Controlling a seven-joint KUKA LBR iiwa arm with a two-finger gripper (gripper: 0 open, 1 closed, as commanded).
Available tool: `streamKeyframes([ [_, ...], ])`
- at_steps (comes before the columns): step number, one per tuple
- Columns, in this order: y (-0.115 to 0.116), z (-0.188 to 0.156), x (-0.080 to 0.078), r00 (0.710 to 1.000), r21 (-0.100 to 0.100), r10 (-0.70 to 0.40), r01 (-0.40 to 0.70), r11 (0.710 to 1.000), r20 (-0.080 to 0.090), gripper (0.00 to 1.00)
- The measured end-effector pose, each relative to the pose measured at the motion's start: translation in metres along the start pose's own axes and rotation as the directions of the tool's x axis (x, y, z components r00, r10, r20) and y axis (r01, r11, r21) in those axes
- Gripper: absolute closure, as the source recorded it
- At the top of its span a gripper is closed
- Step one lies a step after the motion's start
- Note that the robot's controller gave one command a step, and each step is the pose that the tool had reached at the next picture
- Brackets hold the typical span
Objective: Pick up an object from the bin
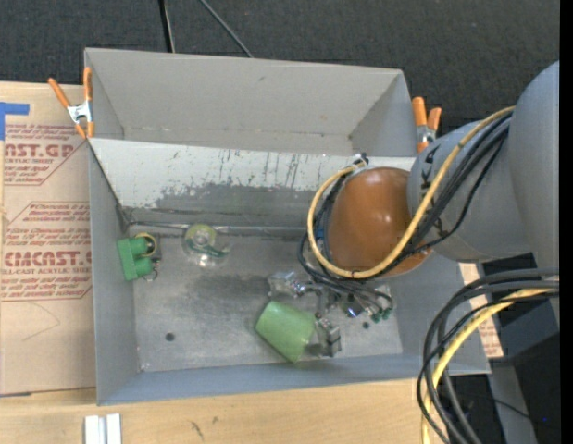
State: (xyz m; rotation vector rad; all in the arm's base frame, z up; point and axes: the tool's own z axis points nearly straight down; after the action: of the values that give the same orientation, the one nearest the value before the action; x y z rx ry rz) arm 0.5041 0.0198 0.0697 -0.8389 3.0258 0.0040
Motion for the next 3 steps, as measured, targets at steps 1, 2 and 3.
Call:
streamKeyframes([
  [1, 0.027, -0.001, 0.001, 0.998, 0.004, -0.057, 0.057, 0.998, 0.005, 0.0],
  [2, 0.026, -0.001, 0.002, 0.999, 0.003, -0.054, 0.054, 0.999, 0.003, 1.0],
  [3, 0.0, -0.191, 0.004, 0.967, 0.007, -0.255, 0.255, 0.967, 0.004, 1.0],
])
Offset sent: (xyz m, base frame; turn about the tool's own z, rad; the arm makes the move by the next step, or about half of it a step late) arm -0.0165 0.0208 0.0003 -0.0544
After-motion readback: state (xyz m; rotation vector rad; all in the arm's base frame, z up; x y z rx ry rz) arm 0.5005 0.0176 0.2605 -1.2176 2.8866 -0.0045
